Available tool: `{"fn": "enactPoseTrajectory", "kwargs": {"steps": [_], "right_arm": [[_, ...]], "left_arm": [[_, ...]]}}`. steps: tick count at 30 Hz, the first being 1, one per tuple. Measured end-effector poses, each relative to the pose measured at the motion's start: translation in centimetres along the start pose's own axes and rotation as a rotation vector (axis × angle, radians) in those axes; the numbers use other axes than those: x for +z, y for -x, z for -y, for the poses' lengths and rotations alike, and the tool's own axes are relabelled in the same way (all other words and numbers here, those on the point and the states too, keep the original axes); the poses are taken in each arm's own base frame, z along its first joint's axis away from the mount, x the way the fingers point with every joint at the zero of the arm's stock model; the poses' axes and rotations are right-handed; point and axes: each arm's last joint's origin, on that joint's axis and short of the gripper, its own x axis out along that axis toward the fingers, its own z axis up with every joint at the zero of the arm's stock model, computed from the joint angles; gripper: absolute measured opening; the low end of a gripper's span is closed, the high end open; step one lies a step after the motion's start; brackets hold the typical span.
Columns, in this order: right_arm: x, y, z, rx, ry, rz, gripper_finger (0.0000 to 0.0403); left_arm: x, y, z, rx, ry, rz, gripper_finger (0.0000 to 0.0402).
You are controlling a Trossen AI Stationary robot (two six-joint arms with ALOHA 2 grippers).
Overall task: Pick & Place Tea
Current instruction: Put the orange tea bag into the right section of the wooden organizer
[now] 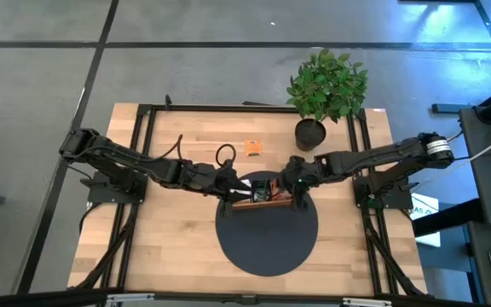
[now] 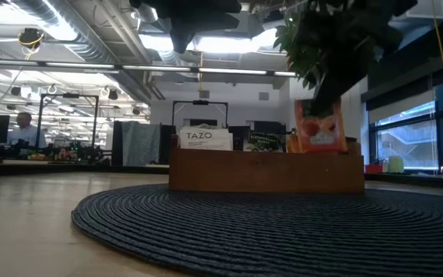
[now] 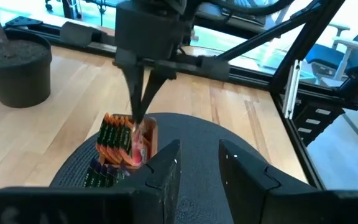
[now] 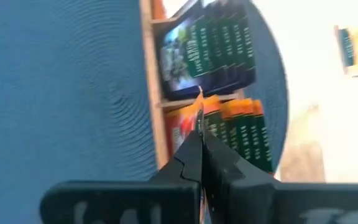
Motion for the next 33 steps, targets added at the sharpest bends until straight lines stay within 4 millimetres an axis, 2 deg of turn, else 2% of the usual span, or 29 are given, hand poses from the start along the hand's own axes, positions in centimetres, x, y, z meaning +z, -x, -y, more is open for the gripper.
{"fn": "enactPoseTrajectory", "kwargs": {"steps": [11,22,33], "right_arm": [[-1.5,-2.0,0.1,-0.010,0.018,0.057,0.0005],[-2.9,-3.1,0.1,0.009,0.021,0.059,0.0005],[-2.9,-3.6,0.1,0.009,0.048,0.053,0.0005]], "left_arm": [[0.0,0.0,-0.2,0.048,0.000,0.012,0.0108],[0.0,0.0,-0.2,0.072,-0.001,0.019,0.0104],[0.1,0.0,-0.3,0.098,-0.035,0.026,0.0109]]}}
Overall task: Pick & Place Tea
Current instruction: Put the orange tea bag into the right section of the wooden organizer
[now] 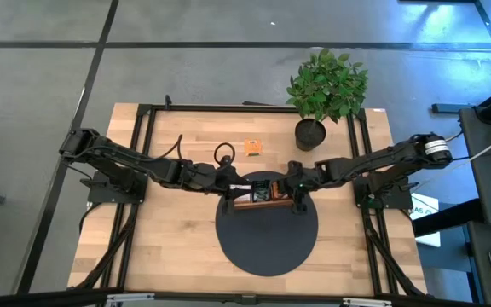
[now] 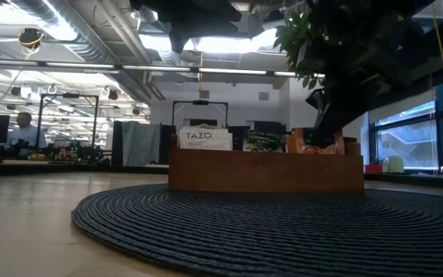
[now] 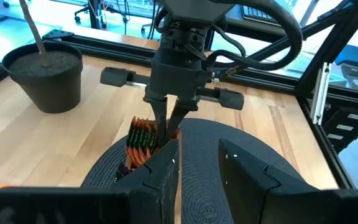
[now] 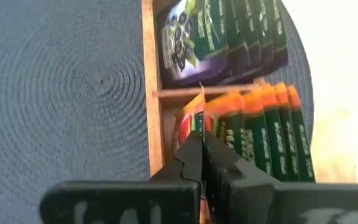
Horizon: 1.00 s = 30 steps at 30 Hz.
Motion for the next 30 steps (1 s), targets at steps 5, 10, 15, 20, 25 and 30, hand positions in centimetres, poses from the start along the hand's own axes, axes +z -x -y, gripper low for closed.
{"fn": "enactPoseTrajectory", "kwargs": {"steps": [5,10,15,20,25,30], "right_arm": [[0.1,-0.2,0.0,-0.001,-0.002,0.005,0.0007],[0.2,-0.2,0.0,0.000,-0.003,0.014,0.0024],[0.1,-0.2,0.0,-0.001,-0.003,0.000,0.0053],[0.4,0.4,0.0,-0.005,-0.017,-0.058,0.0097],[1.6,1.7,0.0,-0.009,-0.028,-0.102,0.0123],[3.1,3.7,0.0,-0.011,-0.115,-0.083,0.0127]], "left_arm": [[0.0,0.0,0.0,0.000,0.000,0.000,0.0107],[0.0,0.0,0.0,0.000,0.000,0.000,0.0109],[0.0,0.0,0.0,0.000,0.000,0.000,0.0107],[0.0,0.0,0.0,-0.002,0.000,-0.001,0.0105],[0.0,0.0,-0.1,0.013,-0.005,-0.003,0.0104],[-0.5,-0.2,-1.8,0.171,0.057,-0.051,0.0103]]}}
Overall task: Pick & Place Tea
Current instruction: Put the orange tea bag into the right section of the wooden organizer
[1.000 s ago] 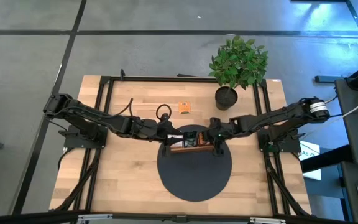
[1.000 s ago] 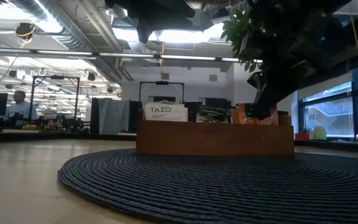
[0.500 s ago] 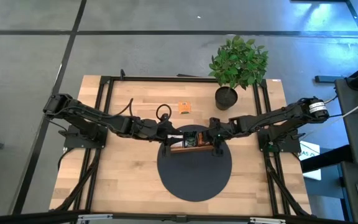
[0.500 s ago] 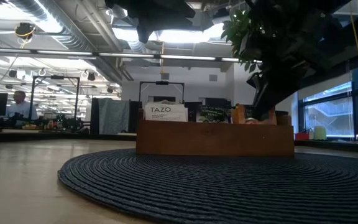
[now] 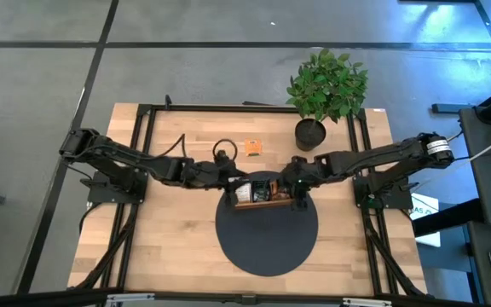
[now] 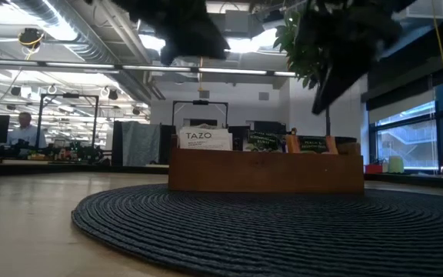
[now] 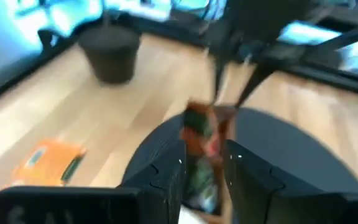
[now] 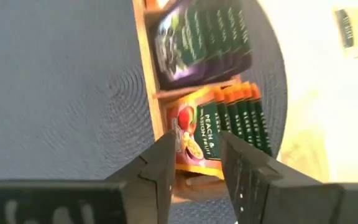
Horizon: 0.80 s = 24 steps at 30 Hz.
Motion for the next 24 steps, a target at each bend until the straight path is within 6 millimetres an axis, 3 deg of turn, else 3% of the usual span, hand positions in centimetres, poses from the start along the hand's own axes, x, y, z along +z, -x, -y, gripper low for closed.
{"fn": "enactPoseTrajectory", "kwargs": {"steps": [7,11,20,24], "right_arm": [[1.0,2.6,0.0,0.028,-0.230,0.094,0.0127],[1.2,2.7,-0.1,0.036,-0.313,0.107,0.0127],[1.8,2.6,-0.2,0.056,-0.338,0.163,0.0127],[2.4,2.7,-0.2,0.044,-0.338,0.230,0.0127]], "left_arm": [[0.6,-2.1,-5.8,-0.119,0.107,-0.149,0.0103],[0.8,-3.2,-9.6,-0.059,0.114,-0.160,0.0100],[-1.4,-6.3,-16.0,-0.009,0.164,-0.266,0.0100],[-0.5,-8.2,-17.9,-0.062,0.180,-0.277,0.0100]]}}
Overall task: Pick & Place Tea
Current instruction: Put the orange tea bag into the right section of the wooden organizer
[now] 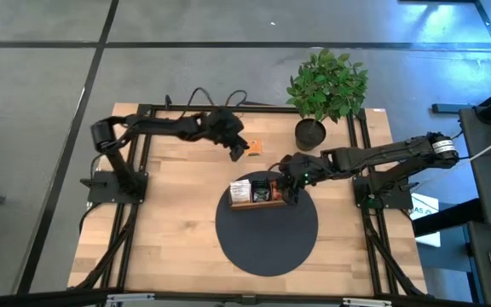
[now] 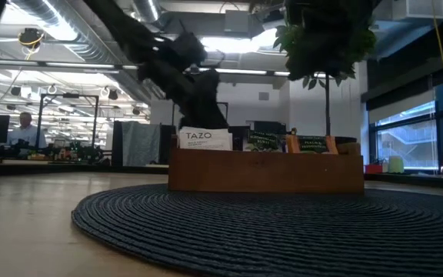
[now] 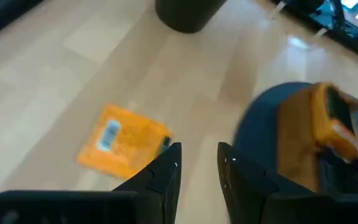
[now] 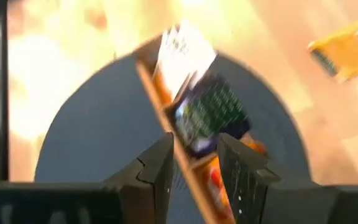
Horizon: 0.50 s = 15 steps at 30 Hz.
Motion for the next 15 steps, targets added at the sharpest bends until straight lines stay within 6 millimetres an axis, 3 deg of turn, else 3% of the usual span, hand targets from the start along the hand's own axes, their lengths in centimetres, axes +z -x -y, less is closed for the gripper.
{"fn": "enactPoseTrajectory", "kwargs": {"steps": [7,15], "right_arm": [[0.4,0.0,0.1,-0.057,-0.009,0.064,0.0127],[0.4,0.0,0.1,-0.055,-0.085,0.068,0.0127]], "left_arm": [[2.0,-3.9,-2.0,0.064,-0.043,-0.182,0.0100],[1.6,-6.8,-3.1,0.140,-0.044,-0.306,0.0100]]}}
